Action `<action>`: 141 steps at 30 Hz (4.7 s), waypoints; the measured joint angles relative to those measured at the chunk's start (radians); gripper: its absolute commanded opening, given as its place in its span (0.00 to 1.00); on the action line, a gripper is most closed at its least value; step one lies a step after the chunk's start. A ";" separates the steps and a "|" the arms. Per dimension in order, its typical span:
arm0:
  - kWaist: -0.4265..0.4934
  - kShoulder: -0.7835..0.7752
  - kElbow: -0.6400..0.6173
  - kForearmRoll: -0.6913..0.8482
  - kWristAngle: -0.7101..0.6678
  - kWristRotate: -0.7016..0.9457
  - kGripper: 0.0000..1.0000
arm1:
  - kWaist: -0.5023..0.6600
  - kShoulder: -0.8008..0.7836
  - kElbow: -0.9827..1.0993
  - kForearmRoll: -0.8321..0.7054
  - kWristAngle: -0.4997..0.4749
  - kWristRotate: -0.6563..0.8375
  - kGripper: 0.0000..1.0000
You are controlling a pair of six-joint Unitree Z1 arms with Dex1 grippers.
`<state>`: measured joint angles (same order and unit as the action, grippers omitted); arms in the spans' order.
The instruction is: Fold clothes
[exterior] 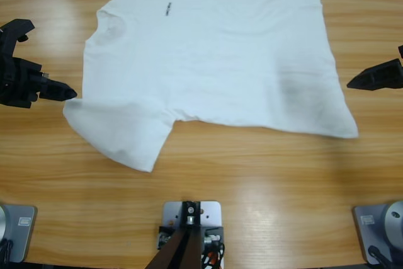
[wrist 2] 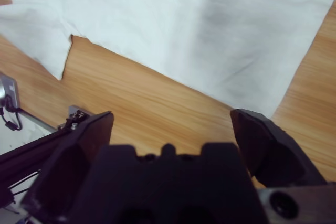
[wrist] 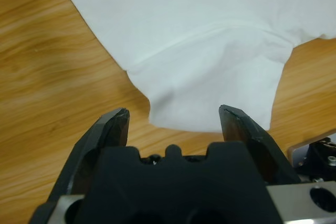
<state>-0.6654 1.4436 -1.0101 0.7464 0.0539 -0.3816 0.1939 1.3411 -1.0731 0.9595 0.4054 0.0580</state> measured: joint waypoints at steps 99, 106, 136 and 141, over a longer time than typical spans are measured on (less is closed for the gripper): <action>0.193 0.123 0.198 -0.215 -0.425 -0.171 0.00 | -0.214 0.023 0.147 -0.124 0.104 0.276 0.83; 0.211 0.083 0.153 -0.217 -0.425 -0.171 0.00 | -0.248 -0.001 0.383 -0.385 0.123 0.463 0.82; 0.225 0.075 0.124 -0.218 -0.426 -0.171 0.00 | -0.222 -0.089 0.573 -0.533 -0.126 0.750 1.00; 0.227 0.075 0.124 -0.218 -0.426 -0.171 0.00 | -0.178 -0.075 0.598 -0.571 -0.128 0.784 1.00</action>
<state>-0.4388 1.5181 -0.8862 0.5286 -0.3726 -0.5524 0.0162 1.2662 -0.4751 0.3883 0.2770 0.8415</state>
